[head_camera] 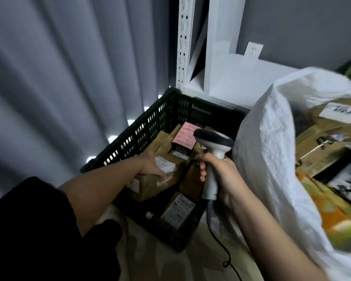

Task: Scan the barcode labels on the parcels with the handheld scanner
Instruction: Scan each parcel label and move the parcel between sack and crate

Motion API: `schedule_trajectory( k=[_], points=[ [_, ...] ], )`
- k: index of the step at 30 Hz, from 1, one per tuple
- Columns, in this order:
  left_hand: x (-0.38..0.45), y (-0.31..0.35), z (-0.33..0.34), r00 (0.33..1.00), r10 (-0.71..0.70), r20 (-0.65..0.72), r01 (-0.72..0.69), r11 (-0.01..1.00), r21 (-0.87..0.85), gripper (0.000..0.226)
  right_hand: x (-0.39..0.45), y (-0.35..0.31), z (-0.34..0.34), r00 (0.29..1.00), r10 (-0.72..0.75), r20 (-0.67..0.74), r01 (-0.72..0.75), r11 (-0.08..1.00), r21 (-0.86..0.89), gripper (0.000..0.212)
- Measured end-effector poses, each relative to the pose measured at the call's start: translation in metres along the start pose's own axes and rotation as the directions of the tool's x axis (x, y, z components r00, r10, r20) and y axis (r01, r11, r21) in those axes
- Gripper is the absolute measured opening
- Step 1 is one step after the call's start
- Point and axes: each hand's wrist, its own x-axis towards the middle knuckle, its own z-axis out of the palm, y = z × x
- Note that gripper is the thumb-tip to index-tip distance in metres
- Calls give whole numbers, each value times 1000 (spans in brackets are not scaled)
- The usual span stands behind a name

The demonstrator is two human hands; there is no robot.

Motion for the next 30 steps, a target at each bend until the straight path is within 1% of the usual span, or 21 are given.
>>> schedule_trajectory(
  k=[2,3,5,8,9,11,12,13,14,15,17,18,20,23,25,28,29,30],
  points=[
    [-37,2,-19,986,58,-159,-64,997,-36,103,-17,-16,7,999,-48,17,48,999,3,11],
    [-53,3,-24,966,76,-248,-94,994,-60,102,-23,-21,10,997,-80,9,80,997,5,8],
    [-91,6,-30,896,97,-433,-168,977,-130,103,-36,-32,17,985,-175,-15,175,984,31,15],
    [-136,16,-31,756,113,-645,-314,927,-206,104,-53,-45,26,952,-298,-70,301,953,44,31],
    [-148,20,-30,698,116,-706,-362,909,-208,102,-60,-49,29,938,-335,-90,340,940,40,34],
    [-167,31,-27,589,129,-798,-445,876,-186,100,-68,-51,31,925,-366,-103,374,925,72,43],
    [-173,36,-25,548,136,-826,-474,864,-172,100,-70,-51,32,926,-364,-100,372,924,87,53],
    [-177,41,-22,520,139,-843,-496,852,-165,100,-70,-50,33,930,-354,-98,363,926,100,66],
    [-180,46,-20,503,138,-853,-510,845,-163,98,-69,-50,34,934,-345,-98,355,928,113,74],
    [-182,50,-19,495,125,-860,-512,841,-172,97,-66,-49,35,935,-338,-108,351,928,129,72],
    [-183,56,-17,482,97,-871,-497,849,-181,96,-58,-46,35,932,-340,-128,357,921,156,59],
    [-184,58,-17,467,97,-879,-484,860,-163,96,-55,-45,36,926,-352,-132,371,914,166,57],
    [-184,61,-17,442,130,-888,-463,881,-102,97,-50,-44,35,914,-388,-123,404,899,168,63],
    [-185,62,-19,414,167,-895,-456,889,-45,96,-43,-41,34,914,-382,-135,401,898,182,65],
    [-183,59,-19,372,189,-909,-444,896,5,95,-40,-39,36,924,-363,-120,382,899,216,67],
    [-181,51,-20,278,223,-934,-412,906,94,95,-39,-34,38,939,-331,-99,345,903,255,85],
    [-182,48,-20,246,237,-940,-404,906,123,96,-39,-33,39,943,-323,-82,333,902,274,90],
    [-182,46,-18,215,251,-944,-400,904,149,95,-40,-31,40,945,-321,-65,325,898,296,89]
  ],
)
